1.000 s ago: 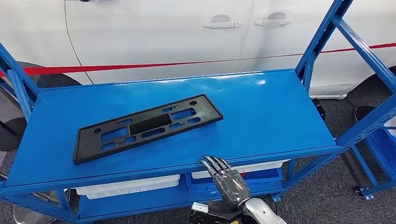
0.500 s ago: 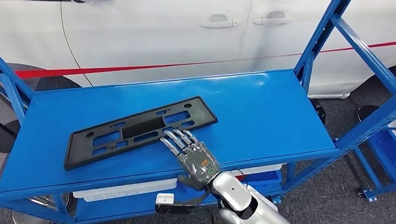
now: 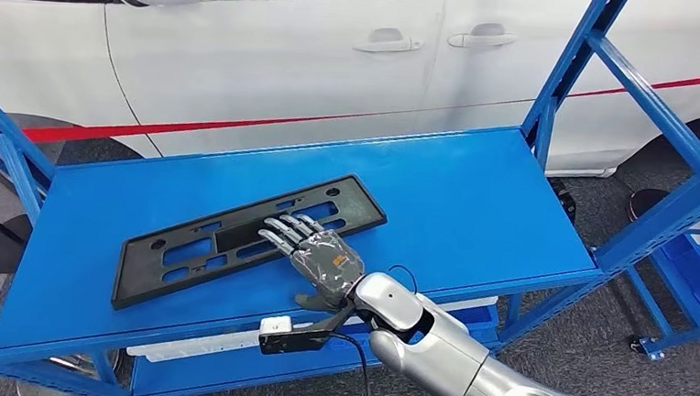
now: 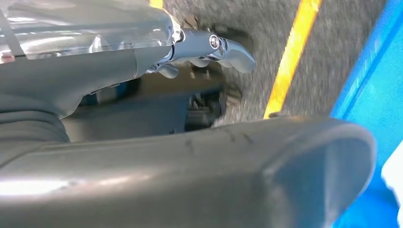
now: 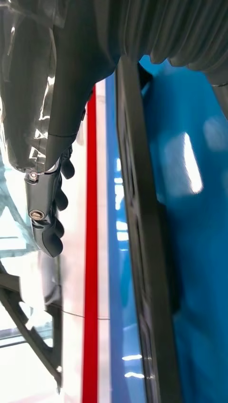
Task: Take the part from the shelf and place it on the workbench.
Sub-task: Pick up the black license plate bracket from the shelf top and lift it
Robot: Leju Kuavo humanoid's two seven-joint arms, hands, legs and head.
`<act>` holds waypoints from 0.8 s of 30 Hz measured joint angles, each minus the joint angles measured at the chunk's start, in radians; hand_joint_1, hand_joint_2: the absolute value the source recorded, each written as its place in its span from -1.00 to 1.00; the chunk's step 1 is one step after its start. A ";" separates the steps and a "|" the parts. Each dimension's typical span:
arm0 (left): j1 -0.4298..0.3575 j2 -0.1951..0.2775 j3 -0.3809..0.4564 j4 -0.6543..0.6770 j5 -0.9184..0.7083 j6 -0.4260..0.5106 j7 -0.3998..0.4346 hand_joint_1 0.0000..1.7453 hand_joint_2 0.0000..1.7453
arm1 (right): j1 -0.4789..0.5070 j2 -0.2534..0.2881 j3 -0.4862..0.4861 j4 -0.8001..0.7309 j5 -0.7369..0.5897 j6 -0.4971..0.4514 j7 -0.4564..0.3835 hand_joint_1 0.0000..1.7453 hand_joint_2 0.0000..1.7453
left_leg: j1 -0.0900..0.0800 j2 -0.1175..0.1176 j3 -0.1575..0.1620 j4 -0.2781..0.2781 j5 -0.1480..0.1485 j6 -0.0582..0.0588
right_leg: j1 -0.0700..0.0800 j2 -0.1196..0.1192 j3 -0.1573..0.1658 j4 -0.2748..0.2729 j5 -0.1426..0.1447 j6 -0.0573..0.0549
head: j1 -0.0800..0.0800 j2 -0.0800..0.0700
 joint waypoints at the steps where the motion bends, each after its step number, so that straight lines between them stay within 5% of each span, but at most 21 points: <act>1: 0.002 0.000 0.005 0.000 0.009 -0.001 -0.004 -1.00 -1.00 | -0.004 0.003 0.006 0.014 -0.010 -0.002 -0.002 -1.00 1.00 | 0.000 -0.001 0.000 -0.001 0.003 0.000 | 0.000 -0.001 0.001 0.000 0.000 -0.002 | 0.000 0.000; 8: 0.009 -0.001 0.063 0.000 0.081 -0.002 -0.018 -1.00 -1.00 | -0.048 0.009 0.054 0.100 -0.091 -0.010 -0.006 -1.00 1.00 | -0.004 -0.002 -0.001 -0.002 0.004 0.012 | -0.002 0.000 0.008 -0.015 0.008 0.007 | 0.000 0.000; 14: 0.015 0.000 0.094 0.000 0.089 -0.001 -0.025 -1.00 -1.00 | -0.064 0.019 0.089 0.152 -0.142 -0.015 -0.005 -1.00 1.00 | -0.010 -0.002 -0.004 0.001 0.004 0.031 | -0.011 -0.001 0.010 -0.026 0.014 0.041 | 0.000 0.000; 18: 0.016 0.000 0.097 0.000 0.081 0.000 -0.015 -1.00 -1.00 | -0.078 0.031 0.101 0.188 -0.159 -0.025 0.000 -1.00 1.00 | -0.010 -0.002 0.007 -0.019 0.014 0.026 | -0.008 -0.002 0.019 -0.037 0.018 0.011 | 0.000 0.000; 24: 0.015 0.000 0.097 0.000 0.068 0.000 0.000 -1.00 -1.00 | -0.112 0.053 0.117 0.249 -0.204 -0.029 -0.013 -1.00 1.00 | -0.012 -0.002 0.006 -0.017 0.014 0.028 | -0.010 -0.002 0.019 -0.038 0.020 0.019 | 0.000 0.000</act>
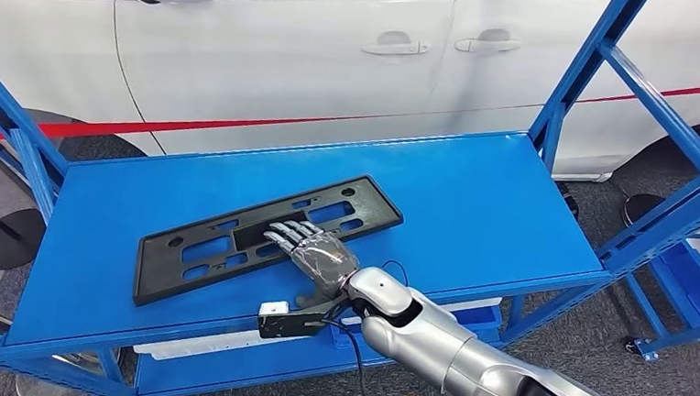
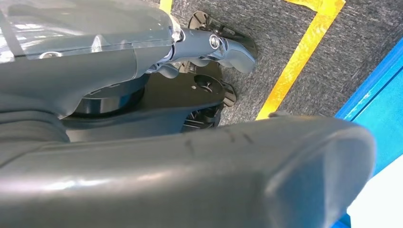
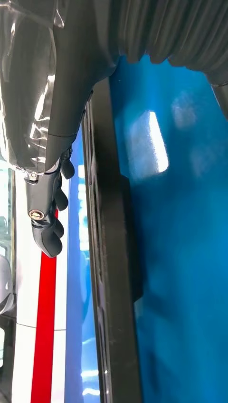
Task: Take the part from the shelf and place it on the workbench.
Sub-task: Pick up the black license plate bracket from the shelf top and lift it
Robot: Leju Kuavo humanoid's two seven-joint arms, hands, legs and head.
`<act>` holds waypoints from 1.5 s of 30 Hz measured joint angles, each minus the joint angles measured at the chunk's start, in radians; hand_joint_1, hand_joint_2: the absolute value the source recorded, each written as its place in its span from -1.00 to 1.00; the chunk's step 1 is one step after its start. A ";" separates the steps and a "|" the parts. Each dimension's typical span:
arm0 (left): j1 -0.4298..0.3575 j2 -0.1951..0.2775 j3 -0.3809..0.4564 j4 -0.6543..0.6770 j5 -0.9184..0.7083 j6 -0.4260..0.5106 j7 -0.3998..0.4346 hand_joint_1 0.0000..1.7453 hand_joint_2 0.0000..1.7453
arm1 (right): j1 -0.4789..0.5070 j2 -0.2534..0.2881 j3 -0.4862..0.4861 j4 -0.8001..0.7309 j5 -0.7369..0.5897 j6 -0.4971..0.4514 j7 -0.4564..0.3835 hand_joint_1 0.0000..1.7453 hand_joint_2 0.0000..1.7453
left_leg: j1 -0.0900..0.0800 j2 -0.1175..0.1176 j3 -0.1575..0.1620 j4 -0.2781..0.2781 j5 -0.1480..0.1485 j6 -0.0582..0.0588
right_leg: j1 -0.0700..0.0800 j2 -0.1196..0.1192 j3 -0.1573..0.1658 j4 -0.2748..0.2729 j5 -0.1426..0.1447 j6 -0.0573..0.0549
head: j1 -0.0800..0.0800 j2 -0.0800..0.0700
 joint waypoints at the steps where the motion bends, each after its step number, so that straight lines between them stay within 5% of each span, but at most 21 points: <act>1: 0.000 0.000 0.000 0.000 -0.001 0.000 0.000 -1.00 -1.00 | -0.008 0.002 0.003 0.011 -0.013 0.000 -0.009 -1.00 1.00 | 0.000 0.000 0.000 0.000 0.000 0.000 | 0.000 0.000 0.000 0.000 0.000 0.003 | 0.000 0.000; 20: 0.004 -0.003 0.000 0.000 0.007 0.016 -0.021 -1.00 -1.00 | -0.172 0.012 0.118 0.163 -0.260 0.034 -0.073 -1.00 1.00 | 0.001 0.001 0.000 0.001 0.000 -0.001 | 0.000 0.000 -0.004 0.005 -0.001 0.011 | 0.000 0.000; 26: 0.005 -0.003 0.000 0.000 -0.001 0.020 -0.023 -1.00 -1.00 | -0.226 0.079 0.208 0.269 -0.343 0.079 -0.055 -1.00 1.00 | 0.001 0.001 0.000 0.000 0.000 -0.001 | 0.001 0.001 -0.004 0.006 -0.001 0.011 | 0.000 0.000; 30: 0.009 -0.007 0.000 0.000 0.000 0.015 -0.029 -1.00 -1.00 | -0.256 0.135 0.261 0.334 -0.393 0.116 -0.043 1.00 1.00 | 0.001 0.001 -0.001 0.000 0.000 -0.002 | 0.001 0.000 -0.005 0.006 -0.001 0.010 | 0.000 0.000; 37: 0.023 -0.009 0.000 0.000 0.006 0.012 -0.031 -1.00 -1.00 | -0.328 0.140 0.348 0.344 -0.580 0.155 -0.004 1.00 1.00 | 0.001 0.001 -0.001 0.001 0.001 -0.002 | 0.001 0.000 -0.005 0.006 -0.001 0.010 | 0.000 0.000; 45: 0.028 -0.009 0.004 0.000 0.009 0.006 -0.030 -1.00 -1.00 | -0.384 0.078 0.440 0.265 -0.742 0.130 0.018 1.00 1.00 | 0.001 0.001 0.000 0.001 0.000 -0.002 | 0.001 0.000 -0.005 0.006 -0.001 0.010 | 0.000 0.000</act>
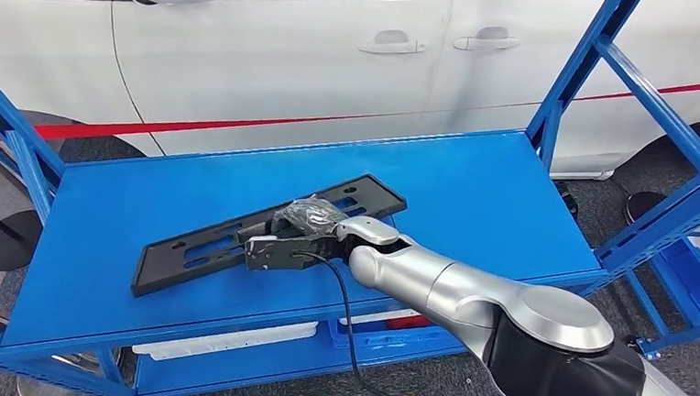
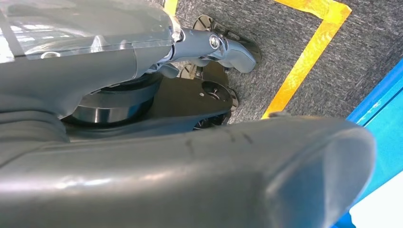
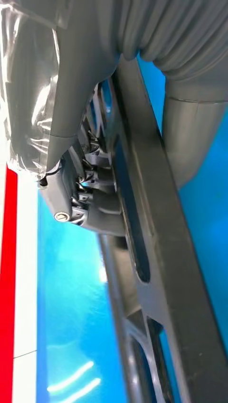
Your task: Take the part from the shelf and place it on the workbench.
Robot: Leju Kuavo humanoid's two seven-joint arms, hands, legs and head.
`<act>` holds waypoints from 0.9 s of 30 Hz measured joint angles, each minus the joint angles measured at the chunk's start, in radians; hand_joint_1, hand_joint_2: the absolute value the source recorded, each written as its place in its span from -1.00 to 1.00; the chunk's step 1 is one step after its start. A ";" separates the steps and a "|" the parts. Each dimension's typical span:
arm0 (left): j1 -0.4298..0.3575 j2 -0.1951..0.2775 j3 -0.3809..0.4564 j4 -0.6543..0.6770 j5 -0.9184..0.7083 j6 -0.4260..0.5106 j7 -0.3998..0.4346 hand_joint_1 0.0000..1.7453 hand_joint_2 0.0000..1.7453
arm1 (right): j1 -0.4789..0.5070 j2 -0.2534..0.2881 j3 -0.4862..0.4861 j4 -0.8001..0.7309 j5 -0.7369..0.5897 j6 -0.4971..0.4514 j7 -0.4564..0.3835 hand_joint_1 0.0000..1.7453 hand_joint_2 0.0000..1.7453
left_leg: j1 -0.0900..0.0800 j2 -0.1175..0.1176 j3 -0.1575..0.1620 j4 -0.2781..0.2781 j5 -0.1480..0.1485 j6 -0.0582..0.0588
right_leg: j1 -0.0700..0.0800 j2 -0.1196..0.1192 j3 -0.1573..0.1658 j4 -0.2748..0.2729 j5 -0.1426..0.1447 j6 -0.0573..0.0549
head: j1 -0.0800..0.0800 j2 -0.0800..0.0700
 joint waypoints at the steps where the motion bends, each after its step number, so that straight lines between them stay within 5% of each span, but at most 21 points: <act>1: 0.000 0.000 0.000 0.000 0.000 0.000 0.001 -1.00 -1.00 | -0.005 -0.008 0.005 -0.010 -0.006 -0.004 0.000 1.00 1.00 | 0.000 0.000 0.000 0.000 0.000 0.000 | 0.000 0.000 0.000 0.000 0.000 0.000 | 0.000 0.000; 10: 0.000 0.000 0.000 0.000 -0.006 -0.003 0.007 -1.00 -1.00 | -0.013 -0.076 0.040 -0.083 -0.062 -0.082 -0.038 1.00 1.00 | 0.000 0.000 0.002 0.000 0.000 -0.001 | 0.000 0.000 0.002 0.000 0.000 0.000 | 0.000 0.000; 15: 0.000 0.000 0.000 0.000 -0.023 -0.003 0.000 -1.00 -1.00 | 0.001 -0.116 0.009 -0.107 -0.222 -0.163 -0.127 1.00 1.00 | 0.000 0.000 0.004 0.000 0.000 -0.001 | 0.000 0.000 0.003 0.000 0.000 0.000 | 0.000 0.000; 22: 0.000 0.006 -0.003 0.000 -0.035 -0.005 -0.025 -1.00 -1.00 | 0.112 -0.203 -0.282 -0.253 -0.596 -0.165 -0.320 1.00 1.00 | 0.000 0.001 0.010 0.000 -0.003 -0.002 | 0.000 0.002 0.008 0.000 -0.001 0.000 | 0.000 0.000; 27: -0.004 0.017 -0.028 0.000 -0.070 -0.003 -0.103 -1.00 -1.00 | 0.267 -0.279 -0.499 -0.446 -0.590 -0.182 -0.354 1.00 1.00 | 0.000 0.001 0.007 0.000 -0.003 -0.002 | 0.000 0.000 0.006 -0.001 -0.001 0.001 | 0.000 0.000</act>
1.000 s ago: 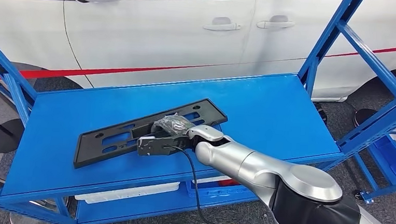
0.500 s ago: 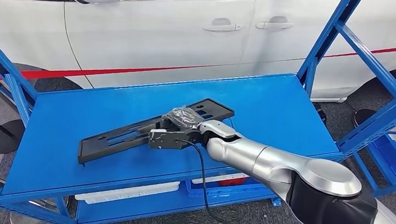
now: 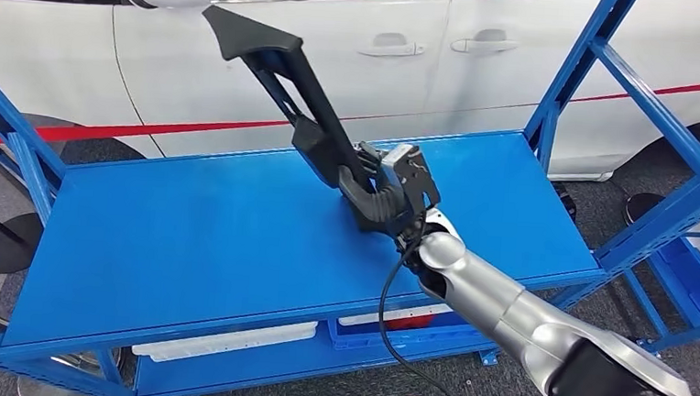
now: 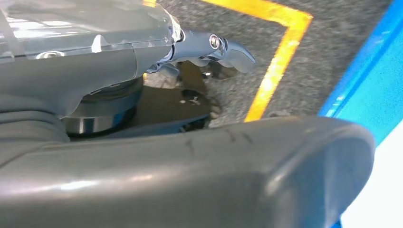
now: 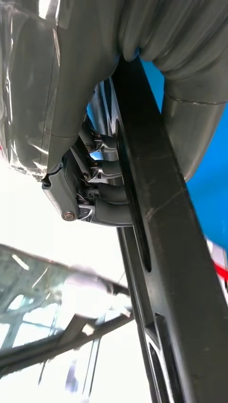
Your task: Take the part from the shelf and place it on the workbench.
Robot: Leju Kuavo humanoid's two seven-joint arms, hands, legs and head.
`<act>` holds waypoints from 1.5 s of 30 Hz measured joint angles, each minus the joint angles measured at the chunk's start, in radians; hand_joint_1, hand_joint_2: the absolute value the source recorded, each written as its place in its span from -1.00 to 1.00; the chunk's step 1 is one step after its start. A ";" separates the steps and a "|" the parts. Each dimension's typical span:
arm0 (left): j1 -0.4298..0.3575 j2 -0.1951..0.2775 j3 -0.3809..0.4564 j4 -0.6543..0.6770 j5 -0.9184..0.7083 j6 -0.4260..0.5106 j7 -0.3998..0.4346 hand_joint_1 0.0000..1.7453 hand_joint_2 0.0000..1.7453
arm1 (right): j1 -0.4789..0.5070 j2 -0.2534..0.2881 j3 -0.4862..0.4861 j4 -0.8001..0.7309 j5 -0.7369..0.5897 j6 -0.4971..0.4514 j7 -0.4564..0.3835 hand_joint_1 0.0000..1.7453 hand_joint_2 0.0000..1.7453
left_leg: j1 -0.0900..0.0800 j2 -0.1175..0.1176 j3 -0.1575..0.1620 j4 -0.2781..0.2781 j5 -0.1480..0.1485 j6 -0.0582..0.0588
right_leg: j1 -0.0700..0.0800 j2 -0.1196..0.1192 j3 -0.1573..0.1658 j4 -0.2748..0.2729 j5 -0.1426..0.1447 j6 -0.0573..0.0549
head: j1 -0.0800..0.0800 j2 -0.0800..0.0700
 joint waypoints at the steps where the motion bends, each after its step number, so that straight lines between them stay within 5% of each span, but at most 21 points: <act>1: -0.001 0.002 -0.006 0.000 -0.006 0.000 -0.014 -1.00 -1.00 | 0.031 -0.015 -0.031 -0.037 0.019 -0.011 -0.002 1.00 1.00 | 0.000 0.000 0.000 0.000 0.000 0.000 | 0.000 0.000 0.000 0.000 0.000 0.000 | 0.000 0.000; 7: -0.009 0.012 -0.052 0.000 -0.038 0.010 -0.072 -1.00 -1.00 | 0.252 -0.059 -0.180 -0.213 0.162 -0.029 -0.060 1.00 1.00 | 0.001 -0.001 -0.001 0.000 -0.002 -0.001 | 0.001 -0.001 -0.001 0.000 -0.003 0.001 | 0.000 0.000; 16: -0.008 0.029 -0.070 0.000 0.000 -0.031 -0.103 -1.00 -1.00 | 0.524 -0.013 -0.344 -0.374 0.308 0.110 -0.116 1.00 1.00 | 0.002 0.000 0.004 -0.001 -0.008 -0.002 | 0.002 0.001 0.003 0.000 -0.010 -0.001 | 0.000 0.000; 20: -0.007 0.033 -0.071 0.000 0.002 -0.031 -0.100 -1.00 1.00 | 0.555 0.009 -0.386 -0.383 0.326 0.139 -0.114 1.00 1.00 | 0.002 0.000 0.005 -0.001 -0.008 -0.002 | 0.002 0.001 0.005 0.000 -0.010 -0.001 | 0.000 0.000; 32: -0.005 0.036 -0.080 0.000 -0.008 -0.012 -0.074 -1.00 1.00 | 0.507 0.023 -0.428 -0.291 0.316 0.213 -0.130 1.00 1.00 | 0.002 0.001 0.010 -0.001 -0.008 -0.002 | 0.002 0.002 0.009 0.000 -0.010 -0.001 | 0.000 0.000; 45: 0.015 0.048 -0.097 0.000 0.008 0.008 -0.065 -1.00 1.00 | 0.451 -0.001 -0.391 -0.248 0.291 0.173 -0.125 1.00 1.00 | 0.002 0.001 0.010 0.000 -0.008 -0.002 | 0.002 0.001 0.011 0.000 -0.010 -0.001 | 0.000 0.000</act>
